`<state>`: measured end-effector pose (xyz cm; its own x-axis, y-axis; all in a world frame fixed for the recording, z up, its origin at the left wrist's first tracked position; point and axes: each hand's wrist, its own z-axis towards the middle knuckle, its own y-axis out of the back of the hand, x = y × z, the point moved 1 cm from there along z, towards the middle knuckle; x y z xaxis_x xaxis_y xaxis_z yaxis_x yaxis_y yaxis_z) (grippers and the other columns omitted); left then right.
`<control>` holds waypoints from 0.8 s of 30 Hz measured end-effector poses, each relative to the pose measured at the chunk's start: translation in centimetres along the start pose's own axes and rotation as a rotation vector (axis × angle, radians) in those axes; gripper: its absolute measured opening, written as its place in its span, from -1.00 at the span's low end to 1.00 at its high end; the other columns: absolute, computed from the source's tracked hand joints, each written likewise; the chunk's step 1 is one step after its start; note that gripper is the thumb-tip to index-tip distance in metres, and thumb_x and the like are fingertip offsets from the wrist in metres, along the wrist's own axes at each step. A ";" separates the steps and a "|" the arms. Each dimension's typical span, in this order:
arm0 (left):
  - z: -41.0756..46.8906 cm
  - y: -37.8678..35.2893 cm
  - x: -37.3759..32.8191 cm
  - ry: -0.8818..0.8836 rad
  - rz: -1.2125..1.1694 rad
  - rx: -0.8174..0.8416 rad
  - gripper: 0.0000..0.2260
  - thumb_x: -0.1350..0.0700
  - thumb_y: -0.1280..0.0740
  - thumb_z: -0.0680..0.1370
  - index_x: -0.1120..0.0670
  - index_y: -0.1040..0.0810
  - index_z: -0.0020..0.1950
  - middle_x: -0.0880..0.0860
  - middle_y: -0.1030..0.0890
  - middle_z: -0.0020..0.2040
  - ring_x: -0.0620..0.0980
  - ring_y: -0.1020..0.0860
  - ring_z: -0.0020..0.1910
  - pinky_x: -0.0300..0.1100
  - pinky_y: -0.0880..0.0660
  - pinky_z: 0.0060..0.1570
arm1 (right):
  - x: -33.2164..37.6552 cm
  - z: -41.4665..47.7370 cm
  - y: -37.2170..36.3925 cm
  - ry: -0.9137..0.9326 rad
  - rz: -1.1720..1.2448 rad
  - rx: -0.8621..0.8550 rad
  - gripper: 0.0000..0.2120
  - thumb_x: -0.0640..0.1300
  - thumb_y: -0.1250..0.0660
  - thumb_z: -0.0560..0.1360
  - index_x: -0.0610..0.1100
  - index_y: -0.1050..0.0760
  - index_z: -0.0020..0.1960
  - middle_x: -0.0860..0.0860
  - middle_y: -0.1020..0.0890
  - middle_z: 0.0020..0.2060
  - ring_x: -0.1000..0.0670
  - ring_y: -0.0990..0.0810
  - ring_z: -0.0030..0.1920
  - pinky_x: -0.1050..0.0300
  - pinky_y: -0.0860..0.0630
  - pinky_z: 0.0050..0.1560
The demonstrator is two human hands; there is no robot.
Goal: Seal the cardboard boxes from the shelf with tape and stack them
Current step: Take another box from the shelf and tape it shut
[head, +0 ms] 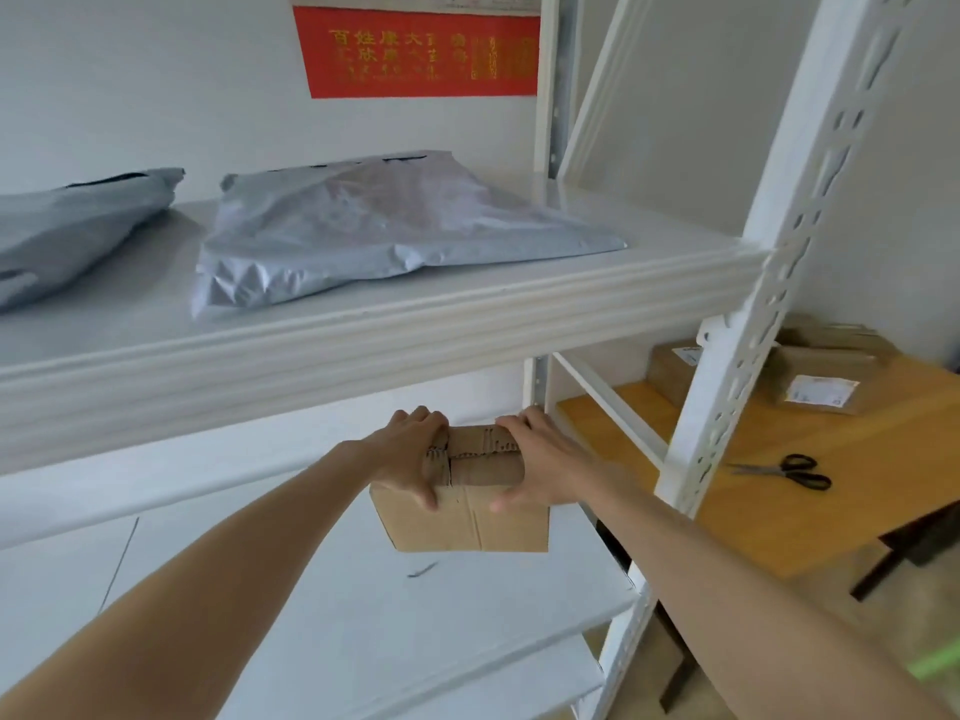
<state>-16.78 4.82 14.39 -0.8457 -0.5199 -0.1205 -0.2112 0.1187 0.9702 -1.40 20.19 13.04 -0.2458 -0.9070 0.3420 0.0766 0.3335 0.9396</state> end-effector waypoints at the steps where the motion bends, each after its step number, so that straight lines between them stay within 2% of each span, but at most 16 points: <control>1: -1.3 -0.1 -0.7 -0.010 -0.004 0.003 -0.15 -0.13 -0.58 0.15 -0.04 -0.24 0.32 -0.10 -0.32 0.14 -0.01 -0.26 0.19 0.02 -0.48 0.07 | 0.6 -1.5 0.1 -0.001 -0.005 -0.007 -0.01 0.26 -0.53 0.25 -0.02 -0.12 0.49 0.03 -0.24 0.27 -0.01 -0.27 0.31 -0.01 -0.43 0.23; 5: -6.1 -0.8 -4.0 -0.072 0.000 0.000 -0.11 -0.14 -0.58 0.16 -0.02 -0.21 0.37 -0.07 -0.35 0.19 0.02 -0.27 0.21 -0.06 -0.43 0.05 | 2.2 -7.9 0.4 -0.021 -0.016 0.001 -0.01 0.26 -0.51 0.27 -0.03 -0.08 0.51 0.01 -0.22 0.33 -0.06 -0.23 0.36 -0.04 -0.38 0.27; 9: -9.0 -1.9 -8.3 -0.165 0.046 -0.013 -0.11 -0.19 -0.56 0.13 -0.02 -0.24 0.35 -0.05 -0.37 0.19 0.04 -0.33 0.19 -0.03 -0.37 0.16 | 1.6 -14.5 0.6 -0.086 -0.027 0.007 0.03 0.29 -0.50 0.26 -0.02 -0.05 0.53 0.02 -0.21 0.38 -0.06 -0.22 0.39 -0.09 -0.38 0.30; 13: -9.7 -3.5 -13.4 -0.266 0.154 -0.050 -0.10 -0.29 -0.51 0.13 -0.02 -0.24 0.36 -0.05 -0.40 0.20 0.05 -0.37 0.24 0.09 -0.07 0.43 | -0.9 -20.0 0.7 -0.152 -0.038 -0.008 0.05 0.29 -0.51 0.26 0.01 -0.03 0.54 0.02 -0.21 0.37 -0.06 -0.22 0.38 -0.04 -0.38 0.27; 15: -9.6 -4.4 -16.3 -0.315 0.170 -0.062 -0.08 -0.30 -0.51 0.14 -0.01 -0.24 0.38 -0.04 -0.41 0.22 0.03 -0.37 0.25 0.06 0.00 0.45 | -2.7 -22.6 0.6 -0.184 -0.045 -0.003 0.05 0.29 -0.51 0.26 0.00 -0.03 0.54 0.01 -0.21 0.36 -0.07 -0.23 0.37 -0.01 -0.35 0.27; 18: -8.7 -5.7 -21.0 -0.365 0.155 -0.059 -0.08 -0.29 -0.52 0.13 -0.01 -0.24 0.37 -0.03 -0.40 0.20 0.02 -0.38 0.19 -0.11 -0.22 0.29 | -6.1 -25.9 1.2 -0.223 -0.062 0.004 0.07 0.30 -0.51 0.25 0.00 -0.02 0.55 0.02 -0.21 0.36 -0.06 -0.23 0.38 0.00 -0.33 0.27; 20: -7.8 -6.5 -24.2 -0.376 0.119 -0.050 -0.08 -0.28 -0.53 0.13 -0.02 -0.24 0.36 -0.04 -0.39 0.21 0.02 -0.37 0.17 -0.15 -0.32 0.18 | -8.8 -27.8 1.9 -0.245 -0.070 0.006 0.08 0.29 -0.52 0.25 0.01 0.00 0.55 0.02 -0.22 0.35 -0.06 -0.24 0.38 -0.01 -0.33 0.28; 24: -5.3 -7.8 -30.8 -0.397 0.110 -0.055 -0.07 -0.30 -0.53 0.14 -0.01 -0.23 0.38 -0.02 -0.37 0.24 0.02 -0.35 0.19 -0.12 -0.35 0.22 | -14.9 -30.8 3.7 -0.256 -0.100 0.037 0.07 0.28 -0.53 0.26 0.01 -0.01 0.55 0.00 -0.23 0.35 -0.08 -0.25 0.38 -0.05 -0.35 0.32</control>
<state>13.50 15.38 11.69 -0.9873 -0.1392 -0.0772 -0.0921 0.1041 0.9903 32.28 27.01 11.82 -0.4873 -0.8426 0.2293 0.0061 0.2593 0.9658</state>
